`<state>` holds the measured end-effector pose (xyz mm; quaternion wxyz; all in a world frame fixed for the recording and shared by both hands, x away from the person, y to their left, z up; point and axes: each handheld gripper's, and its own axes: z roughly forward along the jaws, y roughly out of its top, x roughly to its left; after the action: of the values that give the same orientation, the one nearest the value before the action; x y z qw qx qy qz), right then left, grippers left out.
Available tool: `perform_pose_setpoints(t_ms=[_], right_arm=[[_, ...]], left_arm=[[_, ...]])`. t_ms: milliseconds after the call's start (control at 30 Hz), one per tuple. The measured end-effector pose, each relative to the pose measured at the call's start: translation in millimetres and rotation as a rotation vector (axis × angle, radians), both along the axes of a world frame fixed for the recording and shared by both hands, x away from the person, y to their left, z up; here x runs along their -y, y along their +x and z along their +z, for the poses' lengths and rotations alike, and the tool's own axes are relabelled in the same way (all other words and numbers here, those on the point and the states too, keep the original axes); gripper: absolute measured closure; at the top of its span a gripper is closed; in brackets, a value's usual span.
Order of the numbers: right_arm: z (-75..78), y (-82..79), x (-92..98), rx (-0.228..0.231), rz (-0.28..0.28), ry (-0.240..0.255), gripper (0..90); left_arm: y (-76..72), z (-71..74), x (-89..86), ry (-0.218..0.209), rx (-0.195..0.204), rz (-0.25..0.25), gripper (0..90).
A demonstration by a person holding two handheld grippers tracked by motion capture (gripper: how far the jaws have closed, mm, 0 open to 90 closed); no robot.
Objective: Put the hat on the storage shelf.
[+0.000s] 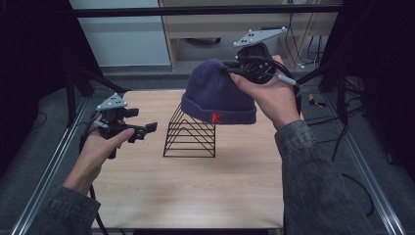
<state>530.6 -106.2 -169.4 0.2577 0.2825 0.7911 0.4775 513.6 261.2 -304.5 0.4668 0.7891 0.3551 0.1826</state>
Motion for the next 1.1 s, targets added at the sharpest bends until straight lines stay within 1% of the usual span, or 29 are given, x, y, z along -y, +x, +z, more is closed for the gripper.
perform_pose_setpoints(t_ms=[233, 400, 500, 667, 700, 733, 933, 967, 1033, 1100], right_arm=[[-2.5, -3.8, -12.6, -0.001, 0.039, 0.005, 80.2], [-8.2, -8.6, -24.1, 0.002, 0.069, 0.019, 80.2], [-9.4, -8.7, -27.2, 0.003, 0.080, 0.020, 80.2], [-9.0, -10.5, -37.8, 0.001, 0.116, 0.034, 80.2], [-8.8, -11.1, -39.3, 0.000, 0.122, 0.034, 80.2], [-8.8, -11.1, -39.3, 0.000, 0.122, 0.034, 80.2], [-10.0, -15.2, -50.0, -0.001, 0.149, 0.028, 80.7], [-10.0, -15.2, -50.0, -0.001, 0.149, 0.028, 80.7], [-10.6, -15.8, -53.6, -0.002, 0.156, 0.027, 81.0], [-10.9, -16.1, -55.9, -0.004, 0.163, 0.028, 81.1]], left_arm=[[-1.3, 0.6, 2.9, -0.016, 0.007, -0.015, 6.8], [-3.2, 1.6, 7.2, -0.018, 0.008, -0.038, 6.9], [-3.7, 2.0, 8.7, -0.021, 0.009, -0.045, 6.9], [-3.6, 1.9, 13.9, -0.022, 0.013, -0.077, 6.8], [-3.6, 1.9, 16.1, -0.021, 0.015, -0.091, 6.7], [-3.6, 1.9, 16.1, -0.021, 0.015, -0.091, 6.7], [-1.5, -2.6, 23.4, -0.018, 0.005, -0.123, 6.6], [-1.5, -2.6, 23.4, -0.018, 0.005, -0.123, 6.6], [1.2, -5.5, 26.2, -0.010, -0.007, -0.131, 6.6], [2.0, -6.5, 27.7, -0.013, -0.009, -0.134, 6.7]])
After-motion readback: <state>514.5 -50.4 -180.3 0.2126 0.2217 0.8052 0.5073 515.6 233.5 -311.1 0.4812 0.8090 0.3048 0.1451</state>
